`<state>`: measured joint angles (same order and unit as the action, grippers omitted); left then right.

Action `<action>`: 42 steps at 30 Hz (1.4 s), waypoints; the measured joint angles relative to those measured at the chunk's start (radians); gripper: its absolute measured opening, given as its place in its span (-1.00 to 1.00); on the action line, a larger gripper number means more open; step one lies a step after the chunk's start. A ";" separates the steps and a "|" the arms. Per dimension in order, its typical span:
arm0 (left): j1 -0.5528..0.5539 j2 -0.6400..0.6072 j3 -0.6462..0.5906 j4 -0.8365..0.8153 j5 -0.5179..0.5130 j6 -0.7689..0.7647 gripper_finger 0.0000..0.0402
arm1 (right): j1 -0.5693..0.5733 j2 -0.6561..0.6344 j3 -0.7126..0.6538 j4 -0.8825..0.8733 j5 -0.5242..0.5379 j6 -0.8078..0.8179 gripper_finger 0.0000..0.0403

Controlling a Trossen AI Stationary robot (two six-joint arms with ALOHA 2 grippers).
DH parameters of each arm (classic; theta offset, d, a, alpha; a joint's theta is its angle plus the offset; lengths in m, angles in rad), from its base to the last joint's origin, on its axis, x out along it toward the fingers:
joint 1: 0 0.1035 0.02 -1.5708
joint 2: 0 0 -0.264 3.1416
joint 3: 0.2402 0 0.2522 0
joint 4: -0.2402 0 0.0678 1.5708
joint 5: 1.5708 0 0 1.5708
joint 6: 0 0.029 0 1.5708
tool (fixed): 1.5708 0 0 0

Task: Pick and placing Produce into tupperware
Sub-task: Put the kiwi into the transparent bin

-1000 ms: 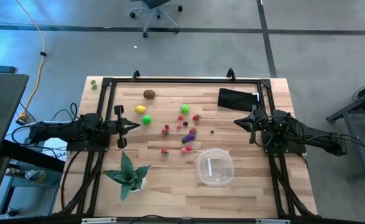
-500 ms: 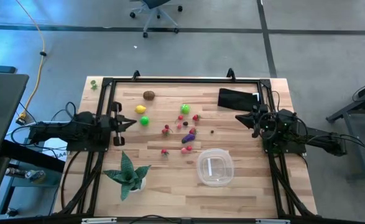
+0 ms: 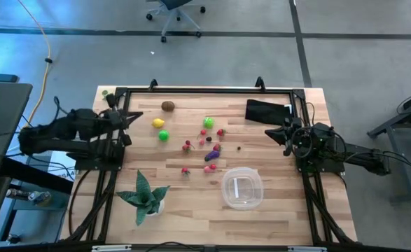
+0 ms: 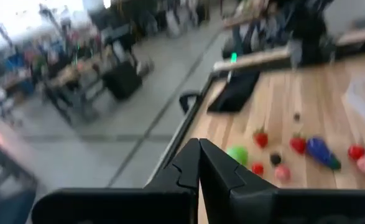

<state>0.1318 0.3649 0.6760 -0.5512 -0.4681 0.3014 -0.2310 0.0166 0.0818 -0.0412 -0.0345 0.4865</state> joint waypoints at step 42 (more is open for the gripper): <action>0.725 1.246 0.464 -0.267 0.529 0.267 0.05 | 0.000 0.063 0.002 -0.172 0.050 -0.150 -0.46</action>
<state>0.8566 1.6111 1.1400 -0.8185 0.0613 0.5686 -0.2314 0.0799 0.0834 -0.2131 0.0151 0.3365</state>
